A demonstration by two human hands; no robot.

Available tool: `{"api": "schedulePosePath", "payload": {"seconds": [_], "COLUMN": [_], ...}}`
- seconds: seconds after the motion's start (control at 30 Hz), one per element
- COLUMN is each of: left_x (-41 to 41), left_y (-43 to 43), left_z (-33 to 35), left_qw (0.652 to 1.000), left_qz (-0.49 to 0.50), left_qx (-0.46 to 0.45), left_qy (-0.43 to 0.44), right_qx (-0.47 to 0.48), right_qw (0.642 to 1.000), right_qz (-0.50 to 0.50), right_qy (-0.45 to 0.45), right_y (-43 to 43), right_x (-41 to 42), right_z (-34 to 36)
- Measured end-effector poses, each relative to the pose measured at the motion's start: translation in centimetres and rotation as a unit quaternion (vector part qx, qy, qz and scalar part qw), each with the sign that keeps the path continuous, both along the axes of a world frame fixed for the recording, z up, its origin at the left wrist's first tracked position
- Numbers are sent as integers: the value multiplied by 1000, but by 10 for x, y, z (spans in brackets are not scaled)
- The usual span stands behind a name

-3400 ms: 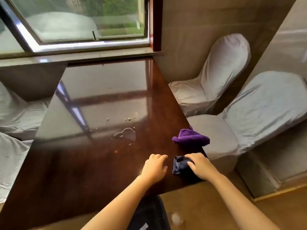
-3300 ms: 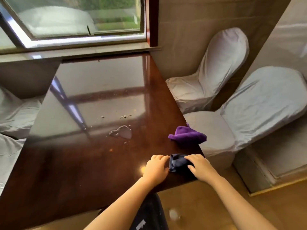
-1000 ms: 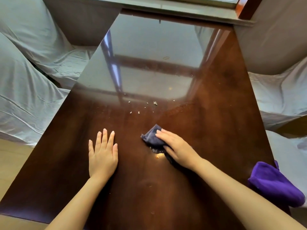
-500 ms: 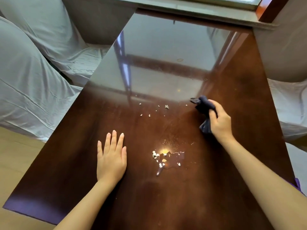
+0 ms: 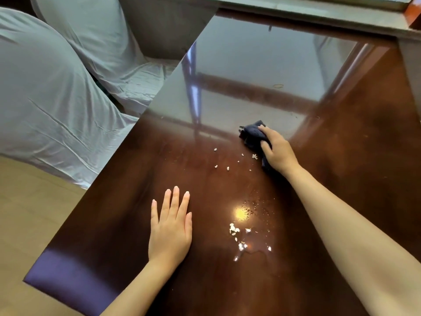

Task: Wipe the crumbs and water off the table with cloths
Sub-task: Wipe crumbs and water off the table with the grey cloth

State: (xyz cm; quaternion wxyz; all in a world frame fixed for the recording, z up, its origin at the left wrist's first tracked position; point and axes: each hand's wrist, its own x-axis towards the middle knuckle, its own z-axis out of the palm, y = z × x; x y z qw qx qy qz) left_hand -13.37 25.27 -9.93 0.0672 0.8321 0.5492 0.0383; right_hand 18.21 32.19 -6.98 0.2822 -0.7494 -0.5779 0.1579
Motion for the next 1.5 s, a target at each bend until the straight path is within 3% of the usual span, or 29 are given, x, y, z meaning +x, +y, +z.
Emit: {"api": "schedulePosePath", "payload": {"seconds": [0.4,0.7,1.07,1.3,1.5], "left_x": [-1,-7,-28,-28,-27], "left_y": [0,3,-11,-14,-15], "left_z": [2,2,2,0,-5], "left_qw": [1000,999,999,999,1000], "left_qz": [-5,-14,-39,-31,-25], "left_qx": [4,-9,-15,-5,-2], "left_qy": [17,-33,-19,0,-5], "right_qx": [-11,-34,-32,49,49], "right_qw": [977,952,951,981,988], "right_qz": [212,306,308,184,143], "right_qy": [10,-1,-4,41,-19], "right_y": [18,-66,-179,-164,-133], "right_x": [-49,-77,-116,-101,-26], "right_z": [-6,1,-5,7,13]}}
